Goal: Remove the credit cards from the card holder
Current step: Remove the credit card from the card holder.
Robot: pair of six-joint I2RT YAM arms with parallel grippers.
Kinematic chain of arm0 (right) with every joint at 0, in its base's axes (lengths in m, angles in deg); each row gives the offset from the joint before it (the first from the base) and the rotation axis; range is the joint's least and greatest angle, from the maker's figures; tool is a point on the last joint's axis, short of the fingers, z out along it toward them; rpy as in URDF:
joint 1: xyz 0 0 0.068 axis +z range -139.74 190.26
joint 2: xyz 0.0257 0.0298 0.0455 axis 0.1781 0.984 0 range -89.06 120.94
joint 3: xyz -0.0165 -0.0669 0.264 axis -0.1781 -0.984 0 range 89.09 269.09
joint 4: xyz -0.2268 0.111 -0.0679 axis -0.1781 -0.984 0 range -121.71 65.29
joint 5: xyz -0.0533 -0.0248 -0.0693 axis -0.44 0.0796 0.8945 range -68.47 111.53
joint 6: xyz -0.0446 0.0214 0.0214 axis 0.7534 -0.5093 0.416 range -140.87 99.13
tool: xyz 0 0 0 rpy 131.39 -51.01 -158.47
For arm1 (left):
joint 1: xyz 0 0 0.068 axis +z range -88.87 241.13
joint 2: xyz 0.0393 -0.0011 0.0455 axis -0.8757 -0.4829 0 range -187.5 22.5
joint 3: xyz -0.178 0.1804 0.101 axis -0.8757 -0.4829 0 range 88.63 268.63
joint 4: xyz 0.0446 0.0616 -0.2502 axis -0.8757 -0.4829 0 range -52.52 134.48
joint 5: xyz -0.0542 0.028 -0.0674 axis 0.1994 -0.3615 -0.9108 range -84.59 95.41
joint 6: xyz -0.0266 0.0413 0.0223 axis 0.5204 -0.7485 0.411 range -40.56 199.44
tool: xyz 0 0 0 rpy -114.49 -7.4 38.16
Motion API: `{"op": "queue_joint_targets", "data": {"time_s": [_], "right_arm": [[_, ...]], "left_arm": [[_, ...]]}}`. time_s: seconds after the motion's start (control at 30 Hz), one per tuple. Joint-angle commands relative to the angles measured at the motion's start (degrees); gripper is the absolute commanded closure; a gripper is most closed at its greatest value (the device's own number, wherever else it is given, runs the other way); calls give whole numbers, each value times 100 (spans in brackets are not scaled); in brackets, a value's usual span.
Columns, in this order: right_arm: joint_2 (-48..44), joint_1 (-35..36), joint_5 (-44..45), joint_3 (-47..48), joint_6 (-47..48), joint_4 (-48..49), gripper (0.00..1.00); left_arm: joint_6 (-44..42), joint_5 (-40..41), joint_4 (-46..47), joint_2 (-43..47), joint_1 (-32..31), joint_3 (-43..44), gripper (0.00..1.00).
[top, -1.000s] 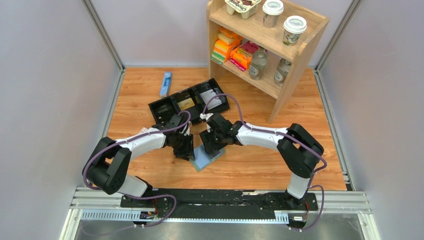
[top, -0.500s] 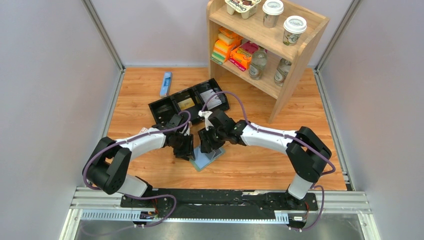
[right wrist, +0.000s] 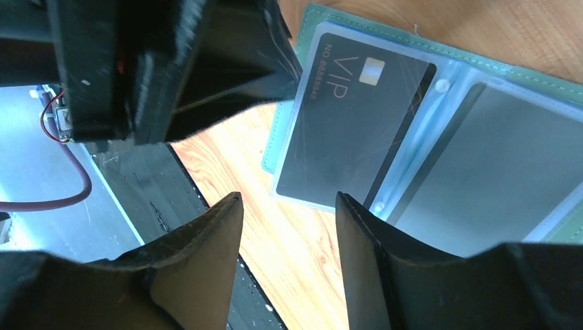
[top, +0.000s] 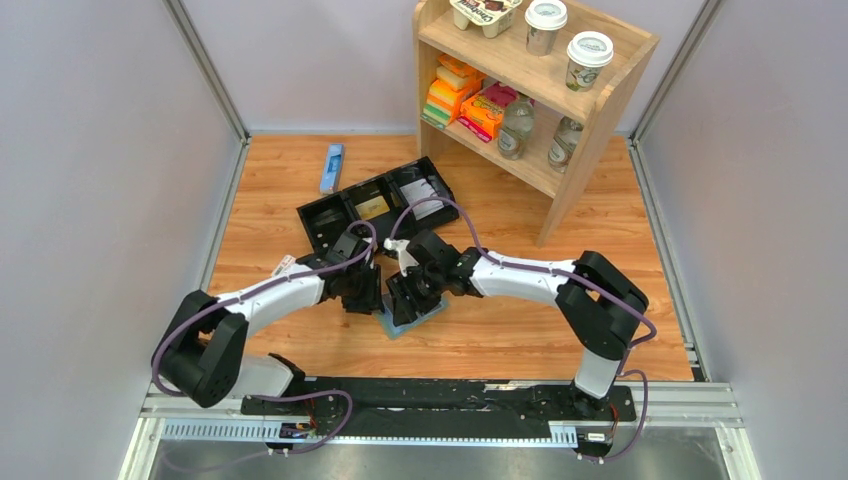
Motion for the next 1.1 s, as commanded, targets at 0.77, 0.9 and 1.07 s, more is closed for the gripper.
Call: {"op": "queue_joint_targets", "data": {"time_s": [0.77,0.9,1.07], "right_arm": [[417,-917,-580,-407,-1070,1447,59],[601,-943,-668,-407,-1105,1517,60],[742,-987,-800,-433,-1131,1570,60]], "left_arm": [[314,-274,822,563,4,-201,64],[288,-239,945,317,-5,-253,73],[261,-257,901,61,-5,-306,82]]}}
